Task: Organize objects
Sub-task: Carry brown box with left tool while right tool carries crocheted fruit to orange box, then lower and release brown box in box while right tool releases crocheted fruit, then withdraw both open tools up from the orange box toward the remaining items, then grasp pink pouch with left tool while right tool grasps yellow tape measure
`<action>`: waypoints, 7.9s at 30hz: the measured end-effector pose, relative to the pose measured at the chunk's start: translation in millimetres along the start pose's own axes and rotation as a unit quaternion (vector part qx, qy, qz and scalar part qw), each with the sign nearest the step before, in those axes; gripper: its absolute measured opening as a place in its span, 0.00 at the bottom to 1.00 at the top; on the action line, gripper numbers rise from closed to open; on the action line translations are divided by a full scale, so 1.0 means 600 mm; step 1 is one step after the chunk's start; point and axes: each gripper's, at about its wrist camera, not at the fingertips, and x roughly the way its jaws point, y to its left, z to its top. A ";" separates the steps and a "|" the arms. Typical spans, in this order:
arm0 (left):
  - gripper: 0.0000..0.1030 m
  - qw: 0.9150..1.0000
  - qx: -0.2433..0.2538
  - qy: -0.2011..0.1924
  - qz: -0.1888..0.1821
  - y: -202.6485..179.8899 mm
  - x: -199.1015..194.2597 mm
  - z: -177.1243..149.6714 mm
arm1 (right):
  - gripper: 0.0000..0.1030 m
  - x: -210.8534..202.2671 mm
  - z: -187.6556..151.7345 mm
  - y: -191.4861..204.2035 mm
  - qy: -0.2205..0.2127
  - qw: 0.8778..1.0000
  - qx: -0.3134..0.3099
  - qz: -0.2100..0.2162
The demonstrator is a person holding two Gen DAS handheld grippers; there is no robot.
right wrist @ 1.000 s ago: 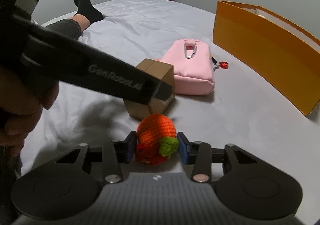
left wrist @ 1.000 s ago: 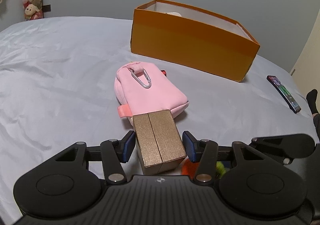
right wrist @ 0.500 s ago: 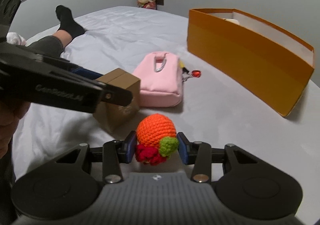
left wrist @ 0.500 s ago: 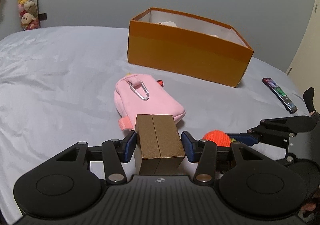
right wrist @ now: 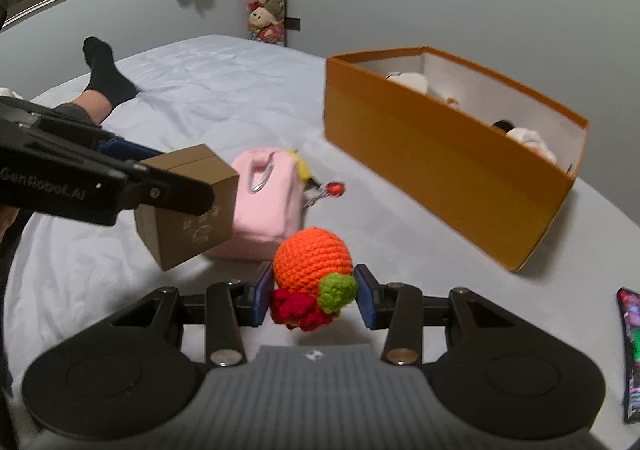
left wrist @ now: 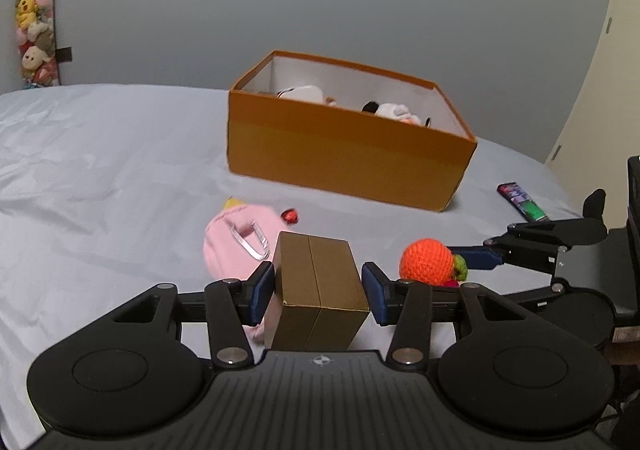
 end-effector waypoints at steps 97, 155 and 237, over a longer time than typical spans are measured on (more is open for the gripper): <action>0.55 1.000 0.016 -0.006 -0.015 -0.092 0.359 0.344 | 0.64 0.145 0.195 -0.279 0.043 0.991 0.064 -0.108; 0.76 0.983 0.042 -0.177 0.014 -0.058 -0.134 0.327 | 0.79 -0.218 0.315 -0.027 -0.124 0.982 -0.041 -0.136; 0.75 0.987 -0.062 0.055 0.135 0.172 0.053 -0.082 | 0.79 0.335 0.166 0.074 0.124 0.991 -0.035 0.018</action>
